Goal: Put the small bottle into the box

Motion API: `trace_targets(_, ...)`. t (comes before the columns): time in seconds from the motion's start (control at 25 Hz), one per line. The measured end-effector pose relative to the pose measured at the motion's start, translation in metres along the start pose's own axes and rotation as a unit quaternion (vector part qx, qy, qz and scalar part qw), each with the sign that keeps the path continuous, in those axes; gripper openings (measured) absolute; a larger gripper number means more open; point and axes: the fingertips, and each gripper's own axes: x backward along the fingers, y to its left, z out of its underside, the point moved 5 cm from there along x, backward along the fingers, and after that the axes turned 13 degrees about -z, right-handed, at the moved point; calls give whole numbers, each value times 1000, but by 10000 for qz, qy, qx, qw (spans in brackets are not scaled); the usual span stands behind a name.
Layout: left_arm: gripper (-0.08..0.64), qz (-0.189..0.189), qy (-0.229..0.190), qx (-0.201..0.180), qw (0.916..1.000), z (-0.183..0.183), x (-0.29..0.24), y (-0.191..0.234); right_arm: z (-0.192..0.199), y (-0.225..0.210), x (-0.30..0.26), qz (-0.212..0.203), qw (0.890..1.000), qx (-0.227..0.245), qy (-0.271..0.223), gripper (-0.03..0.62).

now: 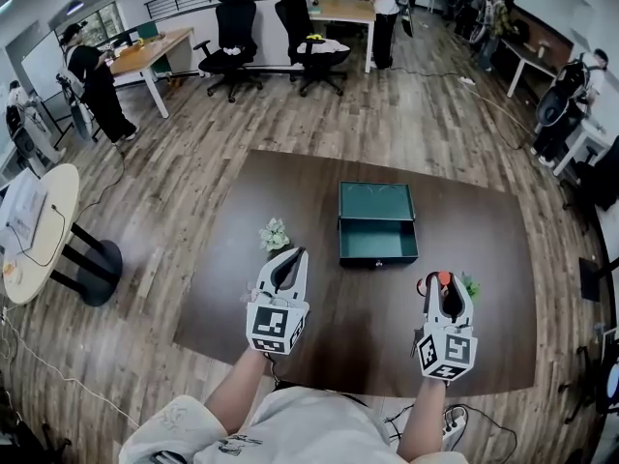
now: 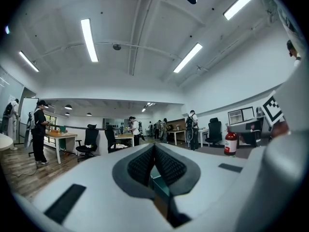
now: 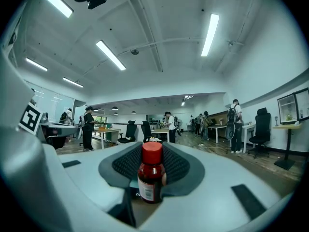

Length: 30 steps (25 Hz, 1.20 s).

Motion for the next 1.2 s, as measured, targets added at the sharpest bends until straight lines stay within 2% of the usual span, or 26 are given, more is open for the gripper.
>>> trace_targets(0.4, 2, -132, 310, 51, 9994, 27, -4, 17, 19, 14, -43, -329, 9990, -18, 299, 129)
trace_targets(0.84, 2, 6, 814, 99, 9966, 63, -5, 21, 54, 32, -128, -878, 9933, -39, 753, 128)
trace_targets(1.2, 2, 92, 1085, 187, 9939, 83, -10, 22, 85, 41, -189, -1159, 9866, -35, 1152, 128)
